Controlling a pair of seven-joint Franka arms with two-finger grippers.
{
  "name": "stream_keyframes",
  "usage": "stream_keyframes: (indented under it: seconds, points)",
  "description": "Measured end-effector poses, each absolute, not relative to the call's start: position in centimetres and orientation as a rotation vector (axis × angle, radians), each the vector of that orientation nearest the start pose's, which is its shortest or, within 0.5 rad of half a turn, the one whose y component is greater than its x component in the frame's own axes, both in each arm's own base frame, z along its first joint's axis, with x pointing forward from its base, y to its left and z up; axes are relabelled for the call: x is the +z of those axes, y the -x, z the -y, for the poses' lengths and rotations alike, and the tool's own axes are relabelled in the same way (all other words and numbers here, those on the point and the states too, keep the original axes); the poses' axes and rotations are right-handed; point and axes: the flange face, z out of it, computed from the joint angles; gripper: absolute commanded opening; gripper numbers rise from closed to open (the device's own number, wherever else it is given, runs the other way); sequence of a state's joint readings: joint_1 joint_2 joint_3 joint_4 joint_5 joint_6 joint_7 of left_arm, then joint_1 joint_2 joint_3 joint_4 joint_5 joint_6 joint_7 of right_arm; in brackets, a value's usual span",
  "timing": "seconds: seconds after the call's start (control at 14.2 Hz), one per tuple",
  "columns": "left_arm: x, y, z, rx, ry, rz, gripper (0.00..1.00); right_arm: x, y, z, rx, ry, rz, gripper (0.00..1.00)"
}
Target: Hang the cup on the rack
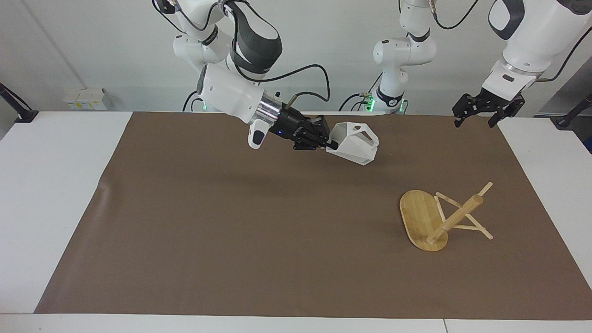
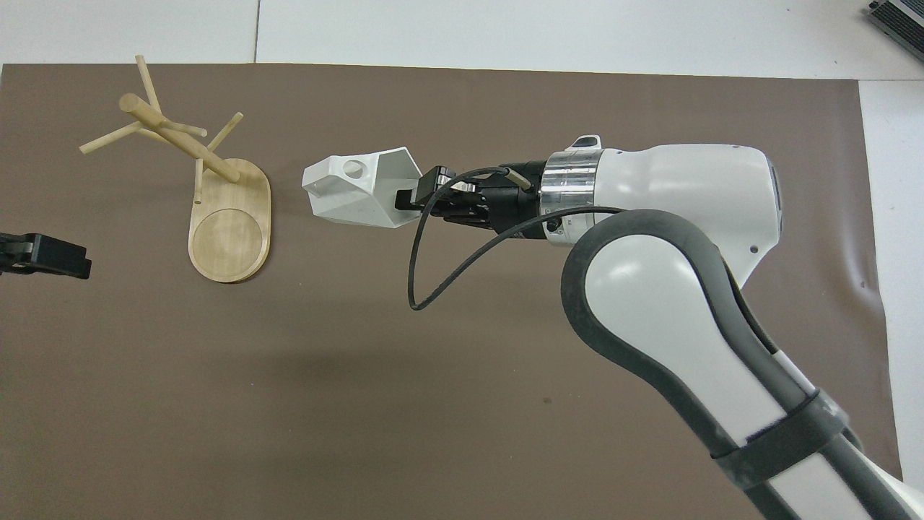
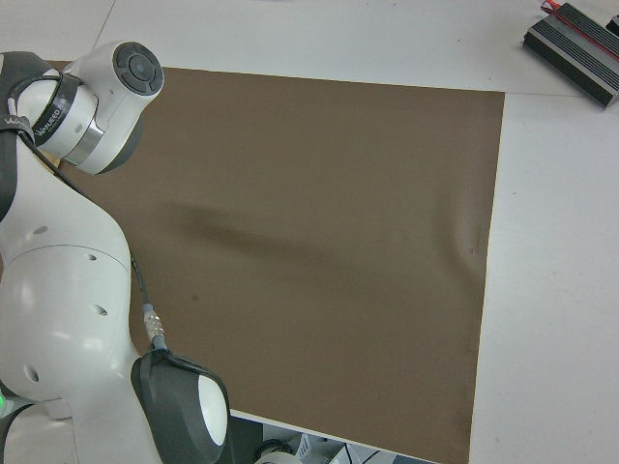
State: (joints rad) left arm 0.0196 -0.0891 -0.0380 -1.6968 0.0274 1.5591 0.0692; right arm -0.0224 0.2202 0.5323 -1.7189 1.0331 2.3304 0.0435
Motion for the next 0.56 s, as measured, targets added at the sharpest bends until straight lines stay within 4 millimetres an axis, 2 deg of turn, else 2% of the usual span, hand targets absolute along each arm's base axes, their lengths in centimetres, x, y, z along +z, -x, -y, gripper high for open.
stream_keyframes:
  seconds: [0.56]
  points:
    - [61.22,-52.35,0.76,0.077,3.108,-0.136,1.0,52.51,-58.03,-30.88,-0.076,2.093,-0.199,0.0]
